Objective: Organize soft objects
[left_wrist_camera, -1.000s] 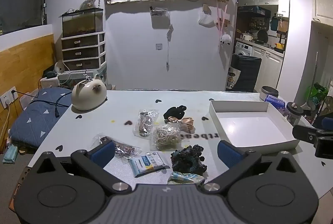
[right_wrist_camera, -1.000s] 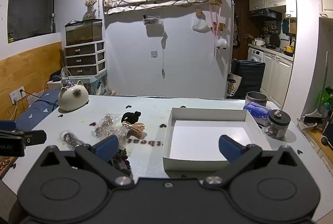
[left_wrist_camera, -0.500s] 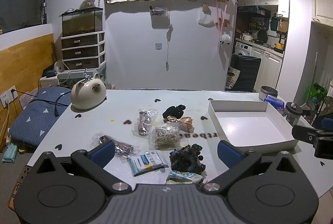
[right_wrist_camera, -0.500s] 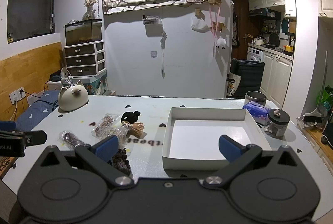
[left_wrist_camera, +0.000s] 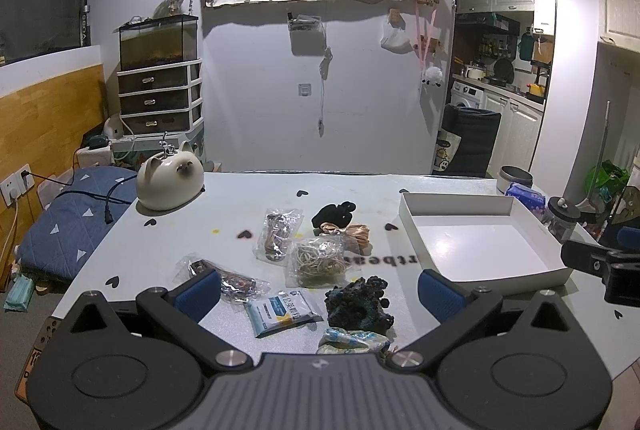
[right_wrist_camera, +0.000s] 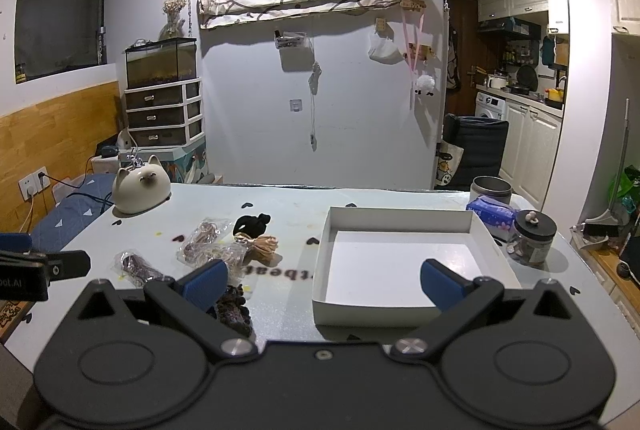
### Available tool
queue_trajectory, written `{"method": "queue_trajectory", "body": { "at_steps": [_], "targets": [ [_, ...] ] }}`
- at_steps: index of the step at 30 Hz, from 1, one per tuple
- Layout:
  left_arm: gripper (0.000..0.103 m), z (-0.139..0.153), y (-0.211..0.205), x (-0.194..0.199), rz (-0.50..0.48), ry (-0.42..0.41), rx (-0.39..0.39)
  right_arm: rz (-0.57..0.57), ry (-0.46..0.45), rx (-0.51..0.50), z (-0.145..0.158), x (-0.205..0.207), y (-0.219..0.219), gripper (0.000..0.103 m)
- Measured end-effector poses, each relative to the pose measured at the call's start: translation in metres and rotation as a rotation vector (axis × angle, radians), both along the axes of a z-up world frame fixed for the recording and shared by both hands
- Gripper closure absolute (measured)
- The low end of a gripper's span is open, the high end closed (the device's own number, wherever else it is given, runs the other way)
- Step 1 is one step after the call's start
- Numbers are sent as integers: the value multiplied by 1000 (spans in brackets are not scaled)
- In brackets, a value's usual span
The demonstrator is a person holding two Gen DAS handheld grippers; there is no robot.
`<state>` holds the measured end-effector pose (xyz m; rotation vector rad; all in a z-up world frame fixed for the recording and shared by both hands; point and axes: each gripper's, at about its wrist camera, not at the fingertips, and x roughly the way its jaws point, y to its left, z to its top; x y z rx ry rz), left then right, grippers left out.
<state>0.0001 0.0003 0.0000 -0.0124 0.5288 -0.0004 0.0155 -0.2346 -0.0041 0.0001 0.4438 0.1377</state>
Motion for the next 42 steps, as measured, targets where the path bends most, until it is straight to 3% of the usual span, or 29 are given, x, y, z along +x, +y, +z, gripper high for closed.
{"method": "queue_trajectory", "body": {
  "at_steps": [42],
  "targets": [
    [0,0,0,0,0,-2,-2,-1,-6,-1,2,-4,0,0]
  ]
}}
